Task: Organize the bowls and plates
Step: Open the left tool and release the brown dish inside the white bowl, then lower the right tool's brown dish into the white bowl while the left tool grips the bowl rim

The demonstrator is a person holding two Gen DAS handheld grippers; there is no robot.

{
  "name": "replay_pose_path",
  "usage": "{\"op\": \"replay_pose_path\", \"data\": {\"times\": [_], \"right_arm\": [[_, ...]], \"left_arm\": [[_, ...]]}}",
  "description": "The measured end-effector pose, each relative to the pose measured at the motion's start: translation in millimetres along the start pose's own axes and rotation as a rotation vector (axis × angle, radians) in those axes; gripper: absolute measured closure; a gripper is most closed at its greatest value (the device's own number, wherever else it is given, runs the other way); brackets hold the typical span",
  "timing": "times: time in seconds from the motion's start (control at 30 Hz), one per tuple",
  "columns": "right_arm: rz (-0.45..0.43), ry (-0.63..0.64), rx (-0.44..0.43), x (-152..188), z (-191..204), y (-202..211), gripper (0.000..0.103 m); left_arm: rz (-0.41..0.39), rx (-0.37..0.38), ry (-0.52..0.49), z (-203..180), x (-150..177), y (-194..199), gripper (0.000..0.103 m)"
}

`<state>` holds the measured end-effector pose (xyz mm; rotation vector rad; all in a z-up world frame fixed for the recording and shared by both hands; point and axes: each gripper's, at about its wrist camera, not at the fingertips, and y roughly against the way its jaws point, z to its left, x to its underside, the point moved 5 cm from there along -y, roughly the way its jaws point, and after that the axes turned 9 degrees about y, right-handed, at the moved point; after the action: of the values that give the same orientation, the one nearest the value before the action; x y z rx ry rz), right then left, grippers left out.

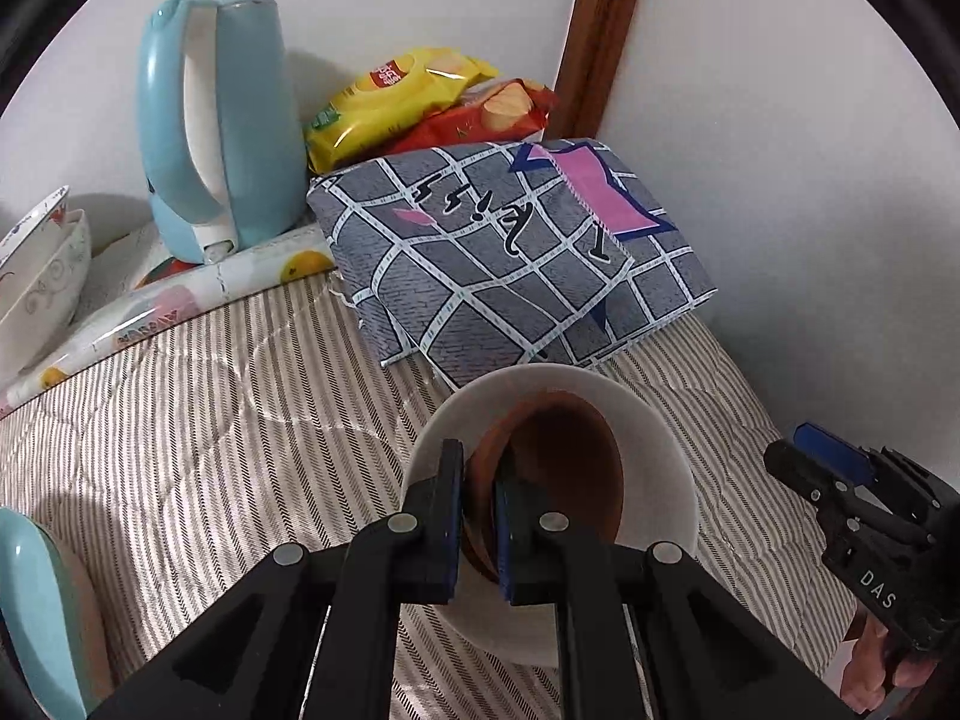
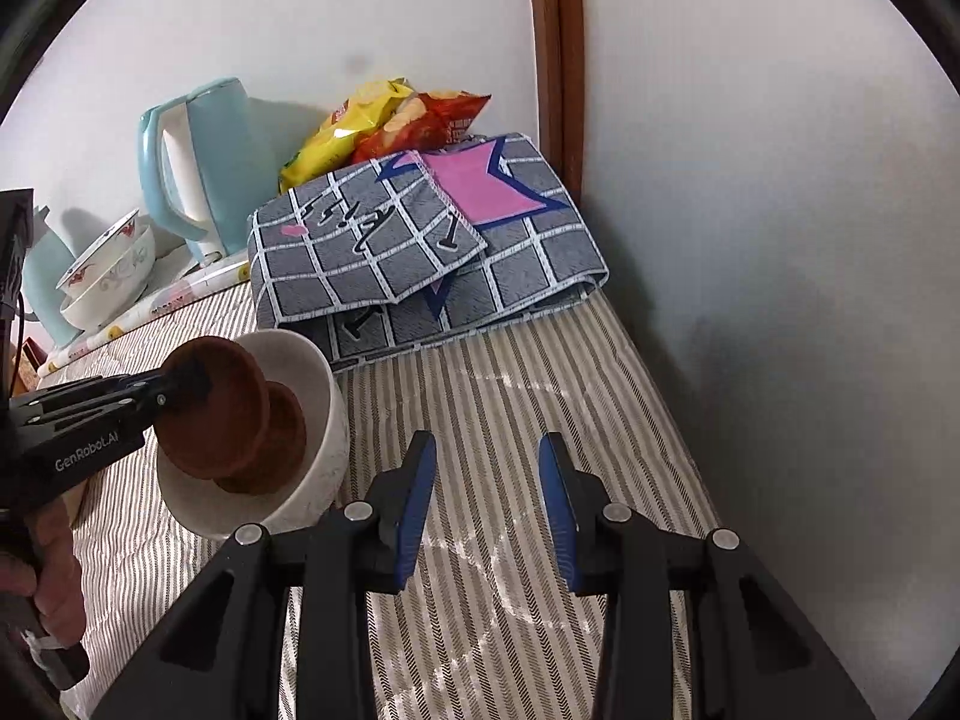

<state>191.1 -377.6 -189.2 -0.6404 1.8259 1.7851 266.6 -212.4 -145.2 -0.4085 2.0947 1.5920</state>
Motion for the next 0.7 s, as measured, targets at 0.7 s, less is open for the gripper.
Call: {"op": "replay_pose_path", "data": {"times": [0.7], "right_arm": [[0.003,0.010,-0.006,4,2,-1,0.068]], "left_arm": [[0.043,0.023,0.035,4,5,-18,0.093]]}}
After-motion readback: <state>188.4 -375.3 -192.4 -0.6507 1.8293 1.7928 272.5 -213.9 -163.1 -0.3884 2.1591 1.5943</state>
